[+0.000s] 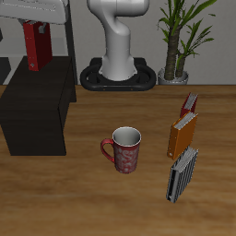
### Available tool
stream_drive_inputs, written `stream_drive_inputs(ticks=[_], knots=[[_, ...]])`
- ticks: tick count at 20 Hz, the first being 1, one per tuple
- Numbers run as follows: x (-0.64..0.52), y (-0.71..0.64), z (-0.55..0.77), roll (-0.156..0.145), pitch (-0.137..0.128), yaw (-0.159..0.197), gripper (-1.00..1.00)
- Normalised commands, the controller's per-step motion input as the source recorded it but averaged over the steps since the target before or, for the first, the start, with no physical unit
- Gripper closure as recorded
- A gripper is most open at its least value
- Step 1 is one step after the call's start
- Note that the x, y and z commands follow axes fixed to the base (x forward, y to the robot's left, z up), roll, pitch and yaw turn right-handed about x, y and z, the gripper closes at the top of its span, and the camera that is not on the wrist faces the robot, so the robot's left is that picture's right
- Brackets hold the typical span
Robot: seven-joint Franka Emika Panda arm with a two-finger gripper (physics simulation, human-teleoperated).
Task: Place the right red book upright on top of the shelf
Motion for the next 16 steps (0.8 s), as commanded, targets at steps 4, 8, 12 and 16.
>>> stream_drive_inputs(ticks=[4, 8, 12, 16], knots=[[0.05, -0.02, -0.09, -0.017, 0.008, -0.015, 1.0], [0.15, 0.08, -0.14, -0.038, 0.013, 0.027, 1.0], [0.16, -0.06, -0.21, -0.094, 0.034, -0.025, -1.0], [0.09, -0.17, -0.21, -0.084, 0.043, -0.049, -1.0]])
